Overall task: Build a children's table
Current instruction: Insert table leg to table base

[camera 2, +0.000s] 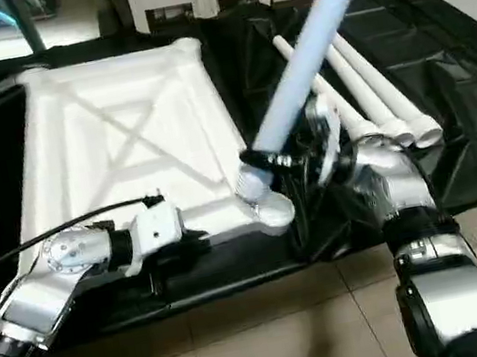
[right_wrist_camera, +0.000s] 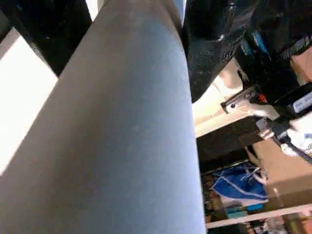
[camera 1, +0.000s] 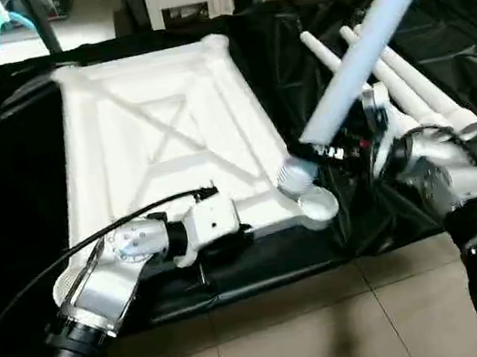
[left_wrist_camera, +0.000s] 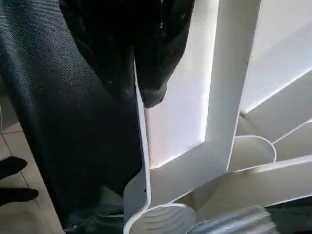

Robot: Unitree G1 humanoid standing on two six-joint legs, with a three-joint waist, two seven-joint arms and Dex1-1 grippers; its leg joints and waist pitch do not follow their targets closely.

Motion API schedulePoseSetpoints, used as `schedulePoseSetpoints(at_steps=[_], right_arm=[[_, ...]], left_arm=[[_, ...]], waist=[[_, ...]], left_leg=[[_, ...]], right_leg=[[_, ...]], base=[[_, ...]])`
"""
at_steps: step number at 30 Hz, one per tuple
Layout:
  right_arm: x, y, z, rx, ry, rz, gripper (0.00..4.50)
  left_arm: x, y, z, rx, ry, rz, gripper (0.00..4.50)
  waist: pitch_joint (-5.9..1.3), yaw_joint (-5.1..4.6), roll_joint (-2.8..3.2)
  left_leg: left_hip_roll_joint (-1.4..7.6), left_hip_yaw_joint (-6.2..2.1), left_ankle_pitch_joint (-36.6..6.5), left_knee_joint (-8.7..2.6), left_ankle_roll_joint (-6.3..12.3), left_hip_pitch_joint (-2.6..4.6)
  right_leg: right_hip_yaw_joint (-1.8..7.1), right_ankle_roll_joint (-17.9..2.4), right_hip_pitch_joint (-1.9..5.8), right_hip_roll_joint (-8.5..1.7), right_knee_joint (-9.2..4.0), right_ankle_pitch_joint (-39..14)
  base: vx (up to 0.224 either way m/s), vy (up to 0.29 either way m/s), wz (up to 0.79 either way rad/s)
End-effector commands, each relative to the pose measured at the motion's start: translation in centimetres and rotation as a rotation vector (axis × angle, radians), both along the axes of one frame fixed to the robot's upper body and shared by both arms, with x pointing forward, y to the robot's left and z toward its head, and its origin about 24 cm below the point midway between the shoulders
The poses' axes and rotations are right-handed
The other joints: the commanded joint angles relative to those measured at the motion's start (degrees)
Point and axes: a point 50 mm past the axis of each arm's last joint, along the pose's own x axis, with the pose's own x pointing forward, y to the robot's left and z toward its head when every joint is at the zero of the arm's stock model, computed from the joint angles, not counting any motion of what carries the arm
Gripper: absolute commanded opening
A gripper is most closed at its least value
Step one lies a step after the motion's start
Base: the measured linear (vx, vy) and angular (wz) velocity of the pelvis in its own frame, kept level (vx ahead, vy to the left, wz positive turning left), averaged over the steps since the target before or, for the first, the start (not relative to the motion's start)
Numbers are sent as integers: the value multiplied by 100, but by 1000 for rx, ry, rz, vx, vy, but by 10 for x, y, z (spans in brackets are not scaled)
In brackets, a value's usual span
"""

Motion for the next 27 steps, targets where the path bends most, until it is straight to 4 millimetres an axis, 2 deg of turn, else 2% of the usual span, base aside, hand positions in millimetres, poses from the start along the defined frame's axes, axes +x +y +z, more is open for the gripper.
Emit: schedulePoseSetpoints(at_steps=[1, 4, 9, 17, 18, 27], right_arm=[[-4, -5, -6, -45, 5, 18, 186], [-6, -7, -10, -59, 20, 40, 186], [-11, -12, -13, -58, 58, 88, 186], [-17, -26, -11, -75, 59, 117, 186], [-17, -26, -11, -75, 59, 117, 186], [-21, -34, -21, -181, 38, 67, 186]], left_arm=[[-8, -3, -18, 47, 57, -26, 0], [-7, -2, -18, 54, 50, -22, 0], [-6, -1, -20, 72, 35, -17, 0], [-3, 2, -23, 100, 15, 12, 0], [-3, 2, -23, 100, 15, 12, 0], [-3, 1, -25, 95, 13, 15, 0]], waist=[[-331, -36, -38], [-323, -35, -50], [-311, -40, -56], [-346, -34, -79], [-356, -44, -100], [-395, -42, -110]], left_leg=[[169, -42, -601, -338, 643, 163], [174, -46, -610, -341, 678, 153], [180, -59, -836, -348, 577, 140], [180, -65, -859, -330, 545, 138], [181, -67, -867, -327, 548, 127], [175, -82, -1024, -302, 463, 135]], right_leg=[[168, -1375, 259, -167, -218, -720], [162, -1362, 260, -166, -225, -792], [163, -1279, 249, -177, -257, -1171], [163, -1245, 248, -182, -267, -1293], [161, -1240, 256, -179, -263, -1312], [170, -1135, 231, -200, -289, -1681]], base=[[0, 0, 0], [0, 0, 0], [0, 0, 0], [0, 0, 0], [0, 0, 0], [0, 0, 0]])
